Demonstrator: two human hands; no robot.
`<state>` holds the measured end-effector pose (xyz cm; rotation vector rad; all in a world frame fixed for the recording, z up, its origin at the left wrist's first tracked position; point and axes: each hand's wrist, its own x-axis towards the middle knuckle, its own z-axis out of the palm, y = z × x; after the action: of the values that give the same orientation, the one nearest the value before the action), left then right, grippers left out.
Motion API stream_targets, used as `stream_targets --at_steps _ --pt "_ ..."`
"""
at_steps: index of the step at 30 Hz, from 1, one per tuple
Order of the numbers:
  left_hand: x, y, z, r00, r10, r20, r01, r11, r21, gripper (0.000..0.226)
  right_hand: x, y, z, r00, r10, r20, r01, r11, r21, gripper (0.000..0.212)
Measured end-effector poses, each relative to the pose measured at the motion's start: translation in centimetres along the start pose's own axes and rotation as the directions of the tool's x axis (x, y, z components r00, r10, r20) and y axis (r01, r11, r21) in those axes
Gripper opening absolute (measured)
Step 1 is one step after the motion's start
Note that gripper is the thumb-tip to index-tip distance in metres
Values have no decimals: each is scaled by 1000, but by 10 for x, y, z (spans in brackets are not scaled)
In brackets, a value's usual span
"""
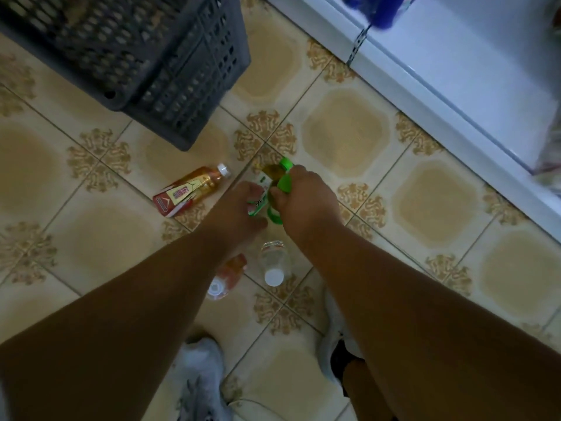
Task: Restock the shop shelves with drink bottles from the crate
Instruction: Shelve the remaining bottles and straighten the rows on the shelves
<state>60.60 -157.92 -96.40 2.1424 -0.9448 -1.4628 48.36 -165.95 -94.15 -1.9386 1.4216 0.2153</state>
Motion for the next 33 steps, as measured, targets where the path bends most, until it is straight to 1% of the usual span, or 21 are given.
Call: stream_targets --at_steps 2,3,5,6,8,10,11,12,14,15,16,18,20,21,23,26,27,29,30,31,33 --pt "-6 8 -2 998 53 31 -52 998 -26 55 -12 -13 -15 996 -74 -56 77 995 62 28" --pt "-9 11 -4 997 63 34 -61 996 -63 64 -16 -18 -23 993 -87 -80 95 990 107 31" --pt "-10 14 -14 999 37 -5 -38 985 -171 75 -13 -28 -38 992 -44 -116 72 966 249 36" --pt "-9 14 -19 999 26 -22 -30 977 -209 74 -10 -32 -43 991 -9 -137 51 952 303 39" --pt "-12 11 -30 999 13 -34 -20 975 -221 64 -4 -39 -41 985 34 -171 32 928 371 45" --pt "-16 8 -35 999 -22 -34 13 969 -245 57 1 -41 -25 986 104 -127 -22 854 521 54" --pt "-18 3 -36 996 -75 -40 61 954 -294 55 5 -39 -11 985 153 -75 -83 815 573 61" --pt "-19 -4 -37 989 -137 -61 108 932 -346 50 10 -35 3 979 203 -11 -161 808 567 65" --pt "-19 -19 -42 961 -251 -118 182 893 -412 33 20 -24 35 947 291 138 -323 846 425 60" --pt "-18 -27 -45 947 -290 -137 209 882 -422 32 25 -19 50 925 321 202 -375 854 362 53" --pt "-16 -35 -48 938 -315 -146 229 877 -421 37 29 -15 64 904 350 246 -419 839 346 48" --pt "-13 -45 -51 933 -329 -147 246 879 -408 44 40 -9 86 852 432 295 -522 742 420 46" --pt "-5 -54 -50 934 -325 -146 244 882 -403 46 57 -3 101 784 517 343 -620 624 476 55" --pt "0 -58 -50 935 -323 -148 243 885 -398 47 68 -2 109 757 535 375 -652 587 480 59" --pt "11 -62 -48 939 -313 -144 237 889 -393 48 90 1 124 721 552 418 -691 537 484 59" --pt "36 -69 -50 936 -304 -177 214 891 -401 44 119 9 147 686 578 442 -724 487 488 54" --pt "43 -68 -51 936 -300 -183 209 893 -398 47 127 12 156 678 582 448 -730 462 504 53" --pt "53 -65 -51 935 -319 -155 236 886 -400 63 137 18 166 673 584 454 -723 389 572 52" --pt "55 -64 -52 931 -334 -146 252 880 -401 71 140 18 171 673 580 459 -717 358 598 51" --pt "55 -63 -54 929 -341 -142 259 876 -406 76 139 18 172 681 576 452 -706 355 613 49" --pt "49 -60 -60 928 -339 -154 259 885 -386 83 131 14 166 736 538 411 -655 412 634 50"
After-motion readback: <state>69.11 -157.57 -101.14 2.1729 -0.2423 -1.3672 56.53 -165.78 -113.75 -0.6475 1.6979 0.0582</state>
